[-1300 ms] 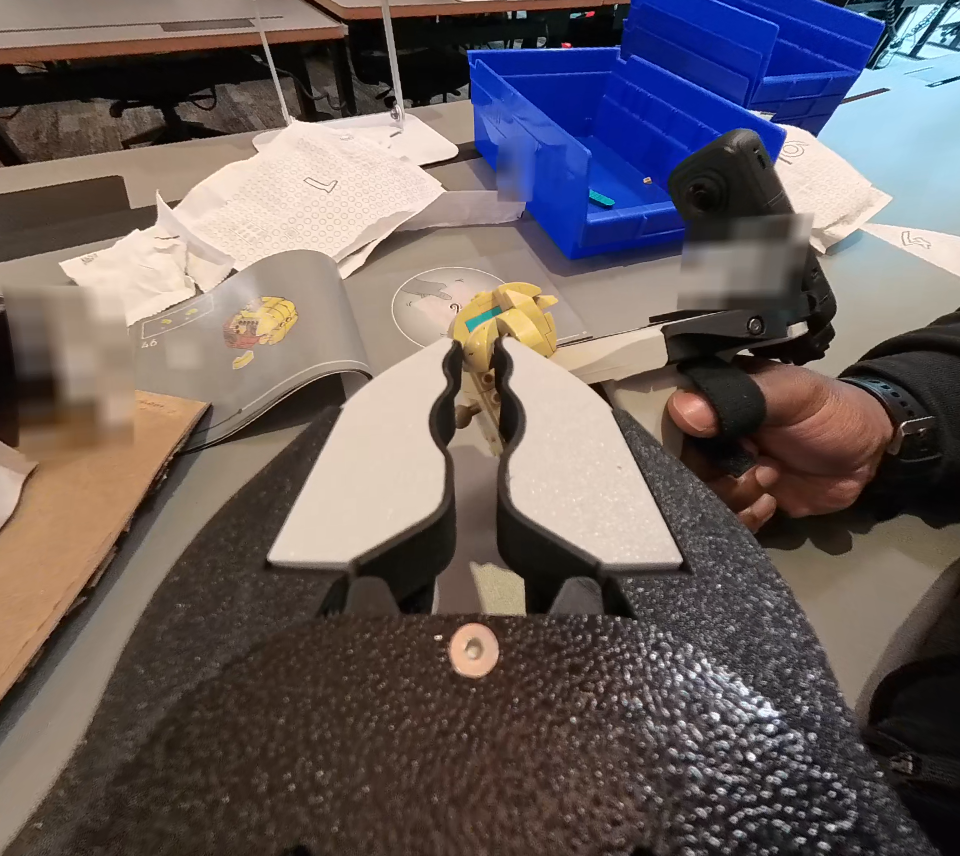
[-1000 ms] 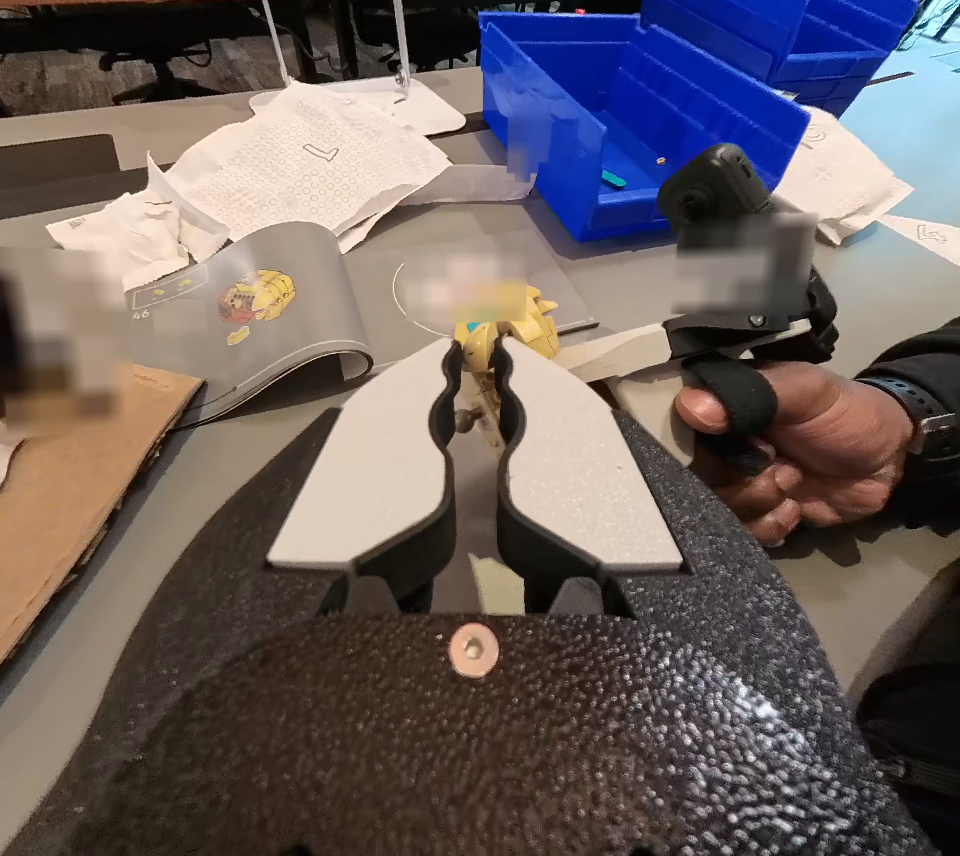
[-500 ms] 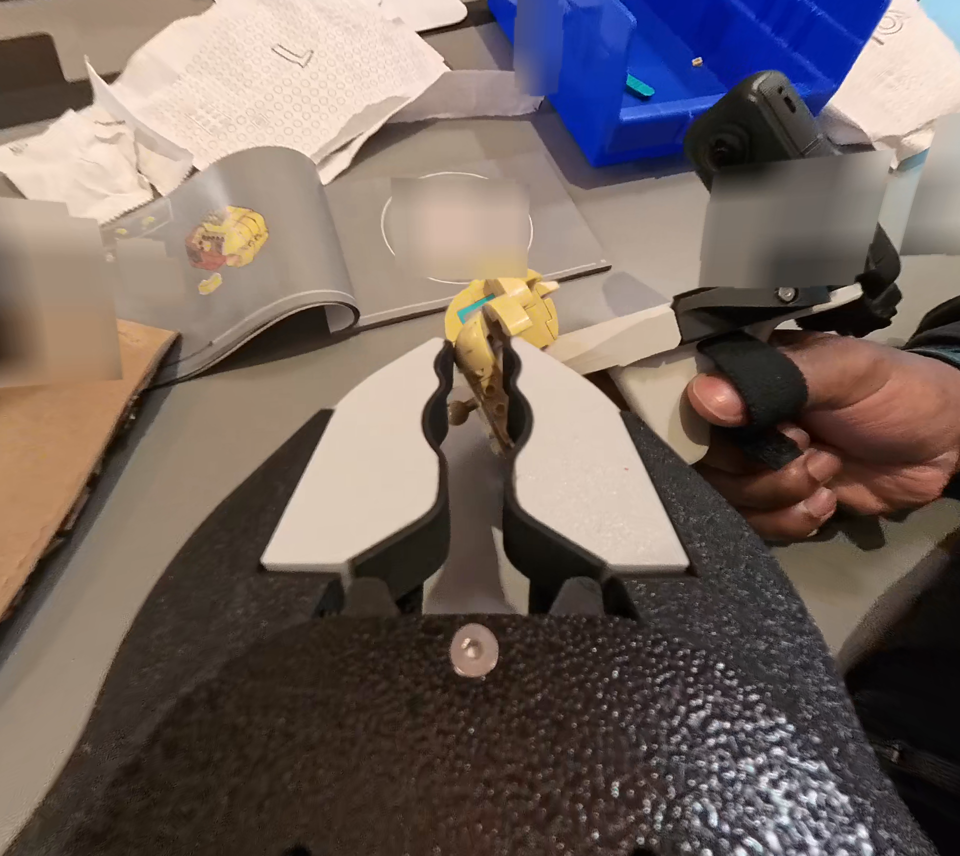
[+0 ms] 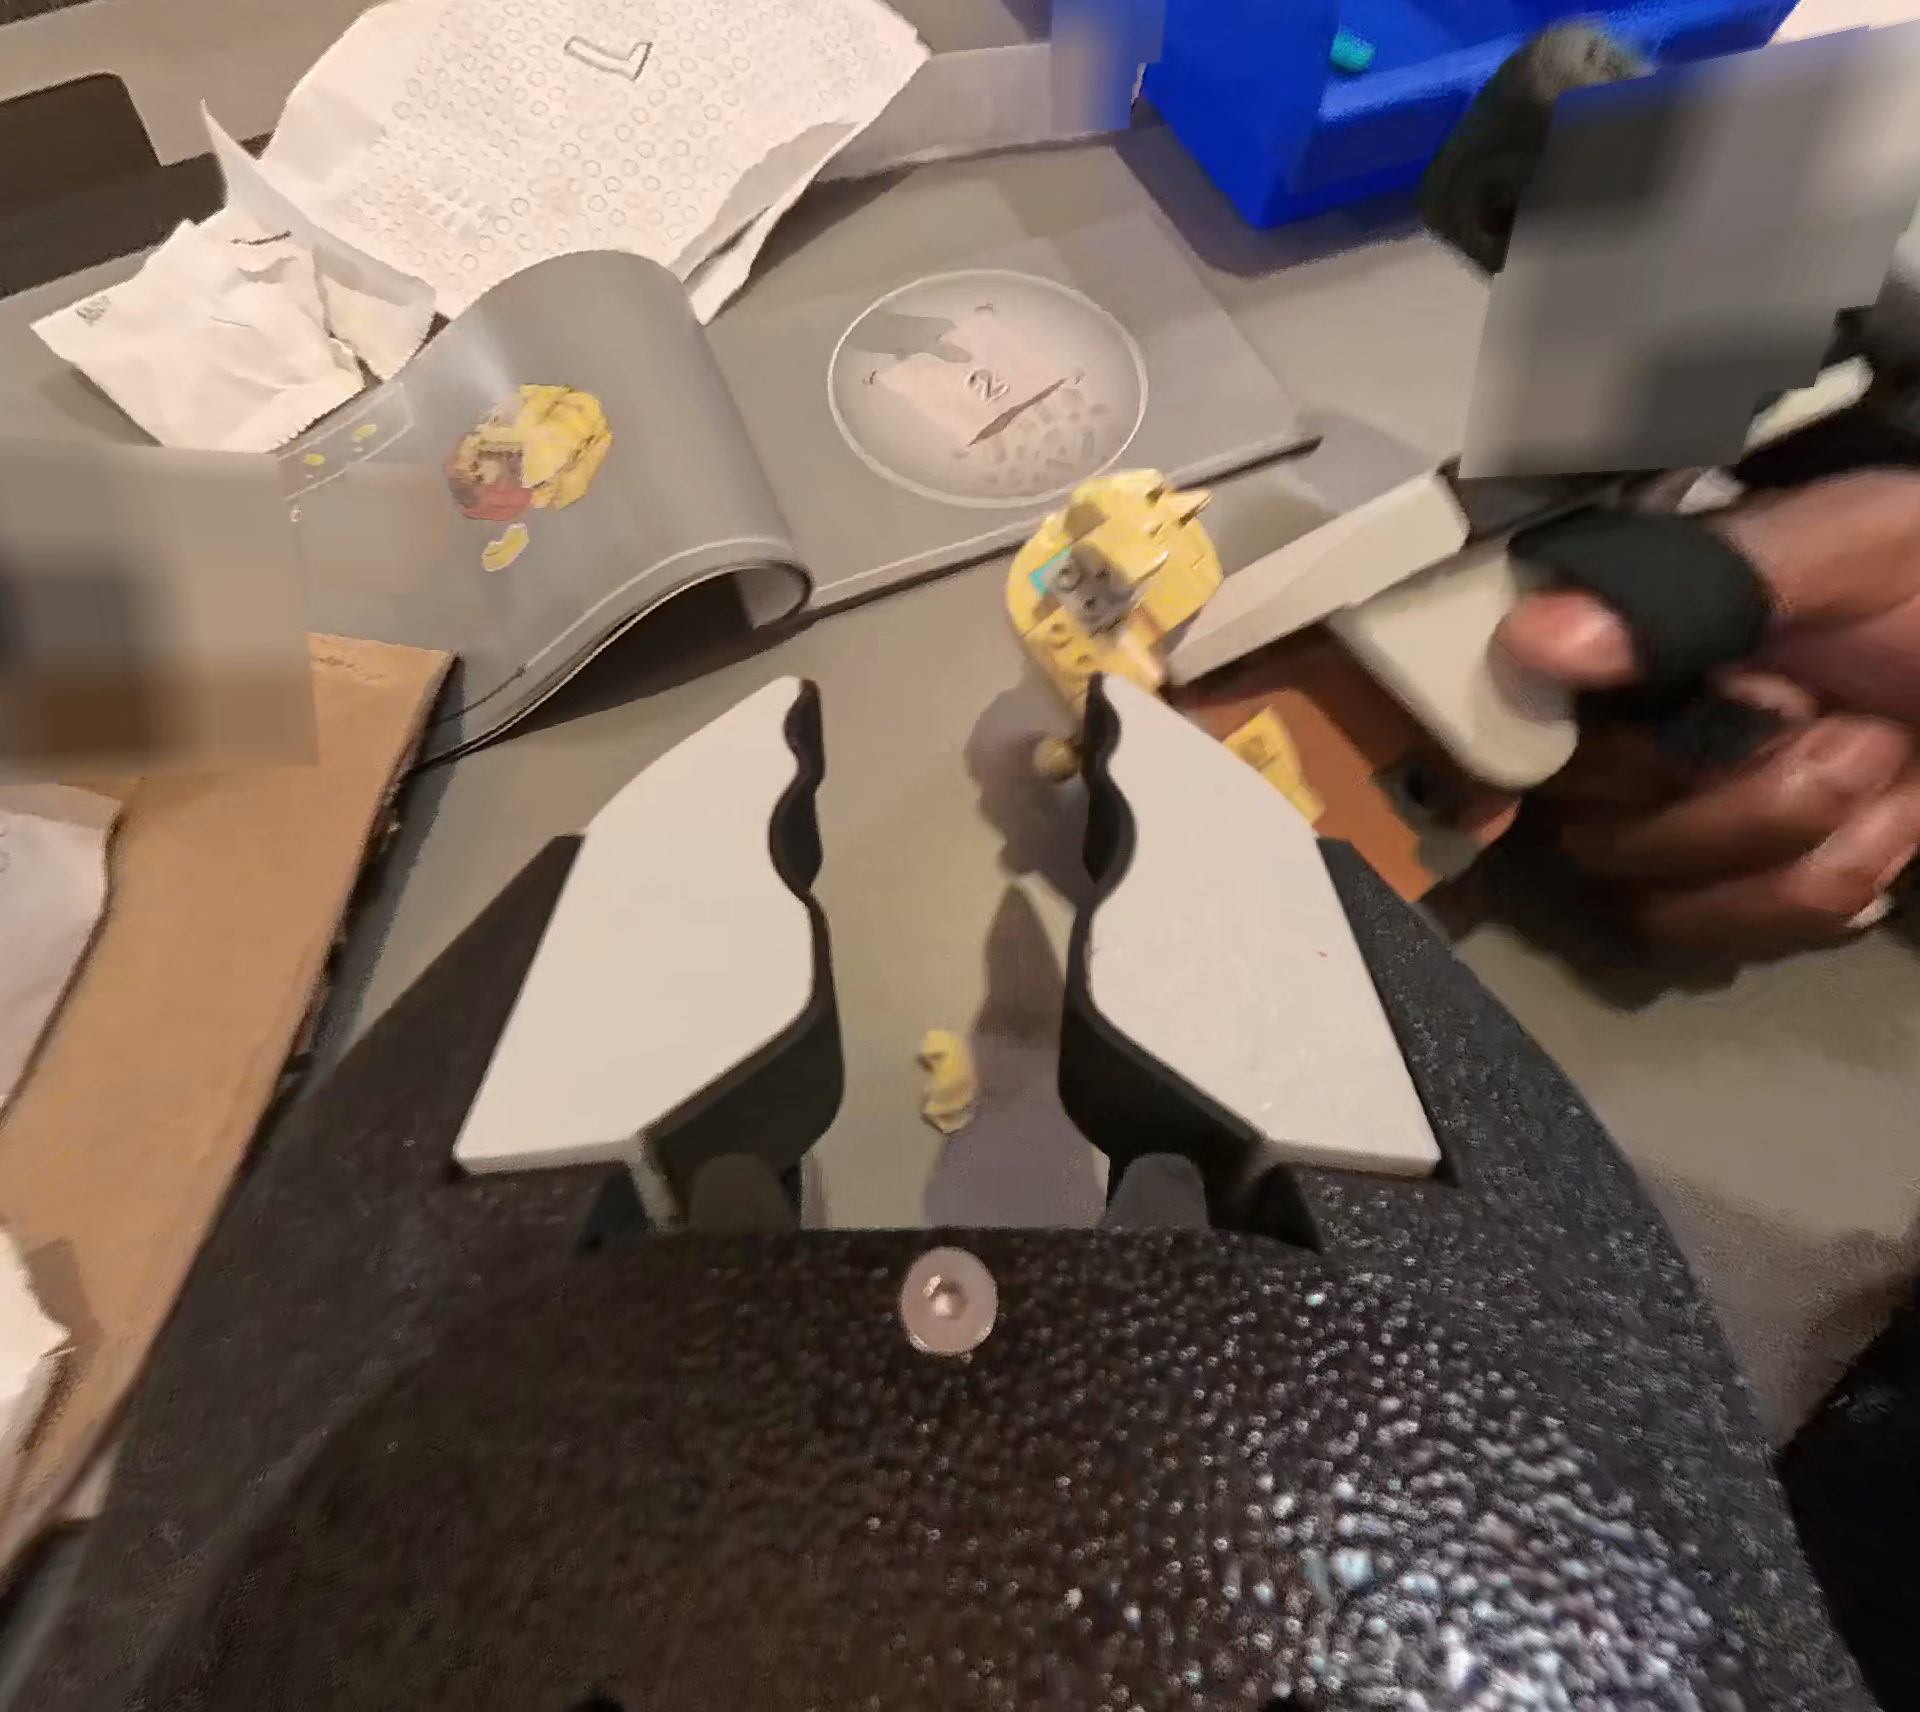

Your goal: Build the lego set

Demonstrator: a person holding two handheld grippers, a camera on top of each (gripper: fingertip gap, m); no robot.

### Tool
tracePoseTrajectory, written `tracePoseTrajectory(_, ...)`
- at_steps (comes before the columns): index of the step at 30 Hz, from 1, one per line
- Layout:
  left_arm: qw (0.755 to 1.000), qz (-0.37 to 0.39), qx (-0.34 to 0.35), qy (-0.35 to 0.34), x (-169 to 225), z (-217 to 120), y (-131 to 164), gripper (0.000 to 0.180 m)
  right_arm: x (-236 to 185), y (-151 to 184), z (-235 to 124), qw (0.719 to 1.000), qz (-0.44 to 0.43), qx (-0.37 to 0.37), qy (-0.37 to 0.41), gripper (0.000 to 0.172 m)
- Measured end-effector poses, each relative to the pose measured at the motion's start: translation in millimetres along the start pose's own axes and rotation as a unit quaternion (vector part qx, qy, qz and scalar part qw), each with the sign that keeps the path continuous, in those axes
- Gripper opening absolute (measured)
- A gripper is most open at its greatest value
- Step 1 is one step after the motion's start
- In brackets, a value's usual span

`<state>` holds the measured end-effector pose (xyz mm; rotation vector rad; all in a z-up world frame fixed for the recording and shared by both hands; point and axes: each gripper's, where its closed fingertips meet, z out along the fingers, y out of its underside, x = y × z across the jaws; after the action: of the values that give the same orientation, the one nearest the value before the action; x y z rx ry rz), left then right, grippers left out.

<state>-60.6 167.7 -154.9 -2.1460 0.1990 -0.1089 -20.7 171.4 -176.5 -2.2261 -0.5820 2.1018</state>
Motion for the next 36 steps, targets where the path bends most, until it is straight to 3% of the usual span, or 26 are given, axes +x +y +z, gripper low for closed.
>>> tracePoseTrajectory(7, 0.997, 0.068, -0.032, 0.011, -42.1, -29.3, 52.7, 0.054, 13.1, 7.2, 5.0, 0.998, -0.007, -0.046, 0.049, 0.022)
tracePoseTrajectory(10, 0.993, 0.096, -0.032, 0.065, -35.6, -43.5, 73.9, 0.054, 16.1, 12.0, 7.9, 0.995, -0.030, -0.066, 0.071, 0.022)
tracePoseTrajectory(14, 0.980, 0.174, -0.062, 0.080, -24.5, -38.0, 96.1, 0.055, 16.4, 14.1, 10.4, 0.993, -0.034, -0.074, 0.081, 0.022)
tracePoseTrajectory(18, 0.970, 0.216, -0.063, 0.090, -17.5, -24.1, 94.1, 0.054, 16.5, 21.2, 12.2, 0.991, -0.019, -0.097, 0.094, 0.022)
tracePoseTrajectory(23, 0.969, 0.213, -0.054, 0.115, -9.3, -15.1, 90.1, 0.051, 17.8, 25.2, 9.5, 0.987, -0.026, -0.104, 0.118, 0.024)
tracePoseTrajectory(36, 0.970, 0.214, -0.040, 0.112, -8.6, -17.7, 89.1, 0.046, 22.0, 4.6, -29.0, 0.967, -0.151, -0.058, 0.197, 0.050)
